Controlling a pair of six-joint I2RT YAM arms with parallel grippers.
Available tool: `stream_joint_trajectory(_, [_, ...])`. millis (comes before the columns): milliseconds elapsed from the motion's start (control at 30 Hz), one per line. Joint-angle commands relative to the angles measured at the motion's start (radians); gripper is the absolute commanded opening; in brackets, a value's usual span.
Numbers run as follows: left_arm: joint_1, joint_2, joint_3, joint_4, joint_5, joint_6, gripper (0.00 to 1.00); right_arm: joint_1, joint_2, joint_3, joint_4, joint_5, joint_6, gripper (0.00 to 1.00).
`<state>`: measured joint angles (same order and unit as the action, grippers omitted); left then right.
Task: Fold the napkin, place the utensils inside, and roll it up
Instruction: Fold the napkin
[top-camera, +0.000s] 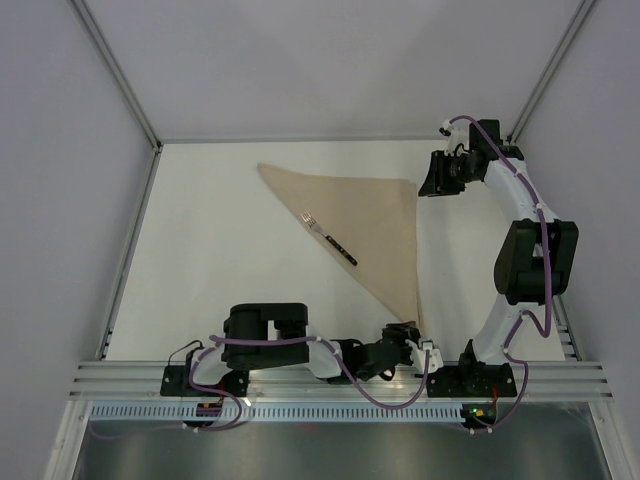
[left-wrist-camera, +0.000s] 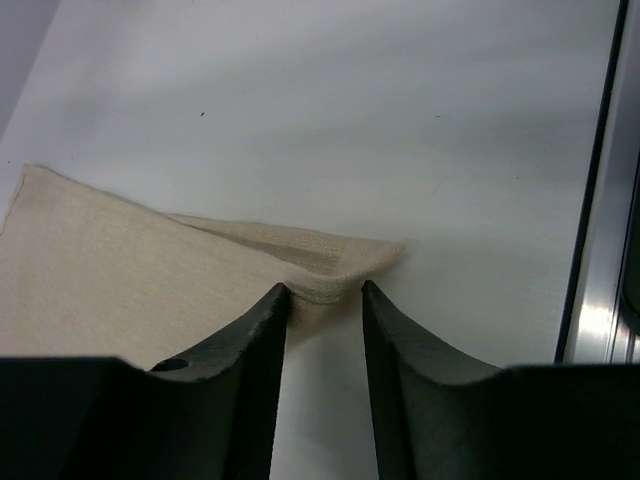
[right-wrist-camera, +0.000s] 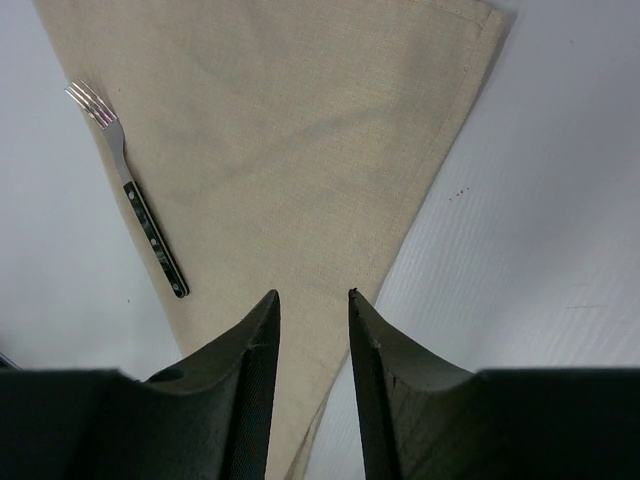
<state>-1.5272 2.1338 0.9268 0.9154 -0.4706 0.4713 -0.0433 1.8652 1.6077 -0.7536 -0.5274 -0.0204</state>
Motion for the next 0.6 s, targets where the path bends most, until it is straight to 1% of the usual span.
stream_joint_trajectory(0, [-0.008,0.005,0.029,0.056,-0.007,0.030,0.40,-0.004,-0.038,-0.005,0.028,-0.026,0.017,0.39])
stream_joint_trajectory(33, [-0.008,0.003,0.029,0.053,-0.005,0.030,0.33,-0.003,-0.038,-0.006,0.027,-0.025,0.017,0.39])
stream_joint_trajectory(67, [-0.008,0.000,0.032,0.050,-0.007,0.027,0.16,-0.003,-0.038,-0.006,0.028,-0.025,0.017,0.39])
stream_joint_trajectory(100, [-0.008,-0.002,0.035,0.045,-0.008,0.024,0.12,-0.004,-0.038,-0.006,0.028,-0.025,0.017,0.39])
stream_joint_trajectory(133, [-0.008,-0.005,0.037,0.039,-0.002,0.021,0.11,-0.003,-0.038,-0.006,0.028,-0.025,0.017,0.39])
stream_joint_trajectory(167, [-0.008,-0.006,0.040,0.030,0.000,0.014,0.06,-0.004,-0.038,-0.006,0.027,-0.023,0.017,0.39])
stream_joint_trajectory(233, [-0.008,-0.024,0.041,0.020,0.010,-0.006,0.03,-0.004,-0.038,-0.006,0.028,-0.022,0.017,0.39])
stream_joint_trajectory(400, [-0.001,-0.064,0.049,-0.006,0.017,-0.055,0.02,-0.004,-0.040,-0.008,0.030,-0.020,0.017,0.39])
stream_joint_trajectory(500, [0.033,-0.110,0.050,-0.049,0.023,-0.137,0.02,-0.004,-0.040,-0.009,0.028,-0.020,0.017,0.39])
stream_joint_trajectory(533, [0.045,-0.138,0.050,-0.064,0.027,-0.189,0.02,-0.004,-0.040,-0.009,0.028,-0.020,0.017,0.39])
stream_joint_trajectory(567, [0.074,-0.153,0.046,-0.076,0.038,-0.216,0.02,-0.004,-0.041,-0.008,0.030,-0.020,0.017,0.39])
